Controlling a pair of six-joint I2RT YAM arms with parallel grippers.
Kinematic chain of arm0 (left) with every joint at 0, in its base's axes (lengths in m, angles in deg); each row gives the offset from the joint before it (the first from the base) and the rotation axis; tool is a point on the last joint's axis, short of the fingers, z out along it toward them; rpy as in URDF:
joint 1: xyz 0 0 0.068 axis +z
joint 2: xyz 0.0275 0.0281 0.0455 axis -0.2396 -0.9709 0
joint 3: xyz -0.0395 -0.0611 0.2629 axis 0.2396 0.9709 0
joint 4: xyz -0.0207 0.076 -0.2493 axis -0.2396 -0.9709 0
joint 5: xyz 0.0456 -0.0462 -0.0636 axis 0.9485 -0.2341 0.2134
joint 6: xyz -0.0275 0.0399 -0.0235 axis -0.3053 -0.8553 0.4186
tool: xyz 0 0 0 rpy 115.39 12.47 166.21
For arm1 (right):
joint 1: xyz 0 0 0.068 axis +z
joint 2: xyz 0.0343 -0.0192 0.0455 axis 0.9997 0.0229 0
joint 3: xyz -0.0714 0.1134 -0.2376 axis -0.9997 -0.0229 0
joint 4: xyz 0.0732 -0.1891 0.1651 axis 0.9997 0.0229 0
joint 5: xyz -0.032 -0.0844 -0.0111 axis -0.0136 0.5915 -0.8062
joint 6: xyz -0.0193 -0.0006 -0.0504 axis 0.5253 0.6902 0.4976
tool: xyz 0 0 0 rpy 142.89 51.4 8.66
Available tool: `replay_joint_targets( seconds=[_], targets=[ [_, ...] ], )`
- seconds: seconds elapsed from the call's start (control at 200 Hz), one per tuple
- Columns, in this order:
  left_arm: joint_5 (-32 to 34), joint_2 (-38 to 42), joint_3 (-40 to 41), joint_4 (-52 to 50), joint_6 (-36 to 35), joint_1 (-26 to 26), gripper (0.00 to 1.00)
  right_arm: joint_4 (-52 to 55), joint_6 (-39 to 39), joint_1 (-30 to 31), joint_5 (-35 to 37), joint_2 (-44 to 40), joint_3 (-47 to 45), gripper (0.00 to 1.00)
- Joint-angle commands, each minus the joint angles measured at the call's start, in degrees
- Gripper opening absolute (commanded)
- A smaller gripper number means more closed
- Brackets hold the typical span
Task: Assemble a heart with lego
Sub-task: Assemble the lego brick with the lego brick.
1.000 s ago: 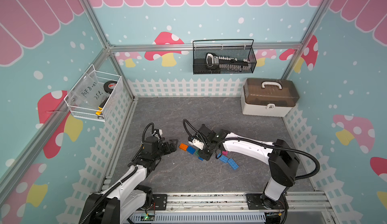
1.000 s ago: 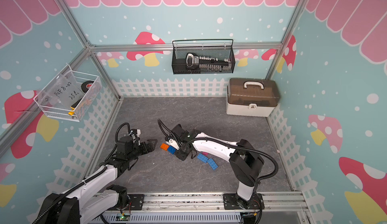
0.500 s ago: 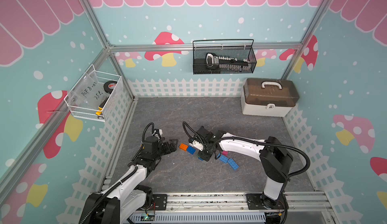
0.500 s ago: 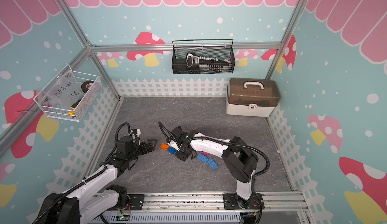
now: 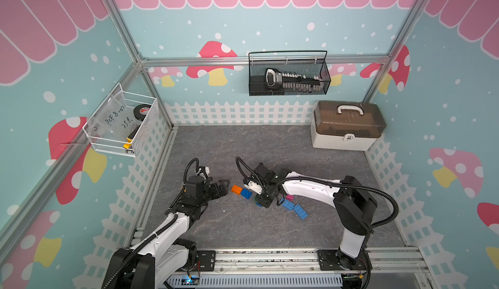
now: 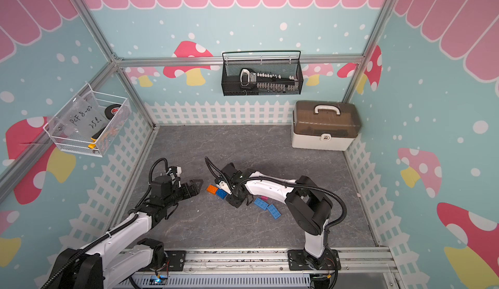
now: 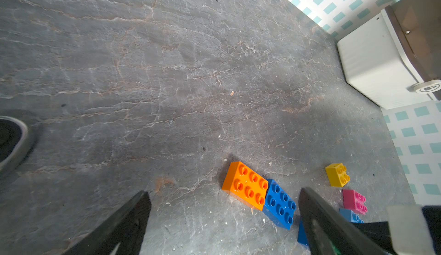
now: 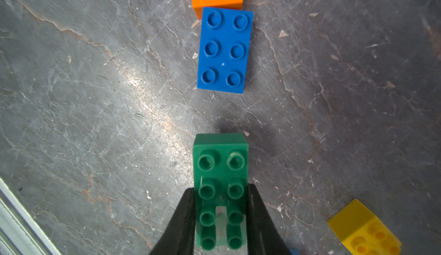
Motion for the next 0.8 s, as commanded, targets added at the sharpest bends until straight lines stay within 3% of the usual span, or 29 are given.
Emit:
replay_joint_targets(
  seconds=[0.0, 0.525, 0.796],
  targets=[
    [0.05, -0.37, -1.72, -0.26, -0.96, -0.26, 0.96, 0.02, 0.35, -0.21, -0.56, 1.17, -1.24, 0.24],
    [0.05, -0.33, -1.76, -0.39, -1.07, -0.33, 0.96, 1.54, 1.95, -0.39, -1.3, 0.04, -3.07, 0.24],
    [0.17, -0.68, -1.89, -0.34, -1.07, -0.33, 0.96, 3.77, 3.96, -1.02, -2.57, 3.81, -0.4, 0.24]
  ],
)
